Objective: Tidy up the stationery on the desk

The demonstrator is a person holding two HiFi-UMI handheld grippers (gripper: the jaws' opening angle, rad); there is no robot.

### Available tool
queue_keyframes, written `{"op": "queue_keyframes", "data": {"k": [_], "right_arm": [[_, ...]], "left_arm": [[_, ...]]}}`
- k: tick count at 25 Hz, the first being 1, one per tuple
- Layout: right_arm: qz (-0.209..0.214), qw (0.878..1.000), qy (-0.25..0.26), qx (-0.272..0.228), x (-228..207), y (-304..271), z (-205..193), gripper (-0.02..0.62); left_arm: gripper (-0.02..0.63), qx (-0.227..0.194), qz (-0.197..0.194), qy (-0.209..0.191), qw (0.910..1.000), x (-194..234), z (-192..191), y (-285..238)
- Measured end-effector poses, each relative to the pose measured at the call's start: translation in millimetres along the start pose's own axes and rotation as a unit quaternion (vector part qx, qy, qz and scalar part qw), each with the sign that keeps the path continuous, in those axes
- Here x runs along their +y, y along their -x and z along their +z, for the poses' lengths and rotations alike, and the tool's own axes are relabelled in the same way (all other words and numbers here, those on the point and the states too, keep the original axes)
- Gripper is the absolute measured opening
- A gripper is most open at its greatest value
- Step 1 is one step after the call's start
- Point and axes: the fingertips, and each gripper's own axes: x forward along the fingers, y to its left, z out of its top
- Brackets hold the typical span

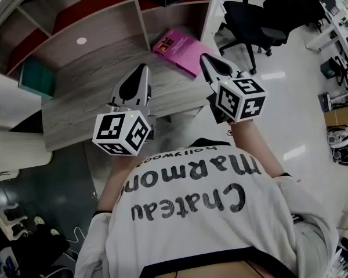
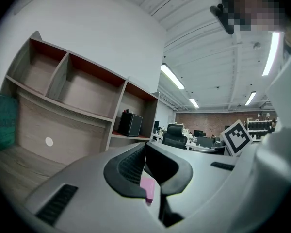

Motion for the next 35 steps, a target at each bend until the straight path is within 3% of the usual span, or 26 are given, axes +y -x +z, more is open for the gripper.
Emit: {"op": "queue_keyframes", "data": {"k": [4, 12, 20, 24, 28, 31, 35], "right_arm": [[-0.012, 1.000, -0.015, 0.025, -15.4, -1.0, -23.5, 0.012], [-0.032, 0.991, -0.092, 0.092, -54.9, 0.3, -87.0, 0.012], [-0.004, 0.975, -0.204, 0.093, -100.8, -21.9, -121.9, 0.012], [0.013, 0.967, -0.228, 0.111, -118.0, -39.9, -141.4, 0.012], [0.026, 0.952, -0.281, 0.116, -137.0, -57.8, -160.2, 0.014], [0.031, 0.938, -0.318, 0.131, -148.2, -71.0, -169.9, 0.060], [0.038, 0.912, -0.376, 0.157, -160.6, -90.4, -178.7, 0.072]], "left_arm": [[0.015, 0.021, -0.001, 0.013, 0.9997, -0.1, -26.1, -6.8], [0.015, 0.082, 0.008, 0.039, 0.9958, -3.4, -85.4, -19.2], [0.015, 0.123, 0.013, 0.036, 0.9917, -10.8, -125.7, -57.8], [0.015, 0.140, 0.017, 0.037, 0.9893, -13.4, -144.8, -78.0], [0.015, 0.160, 0.021, 0.032, 0.9863, -16.6, -162.4, -91.4], [0.015, 0.175, 0.041, 0.030, 0.9832, -13.3, -167.6, -96.4], [0.015, 0.185, 0.075, 0.037, 0.9792, 0.7, -168.2, -101.6]]}}
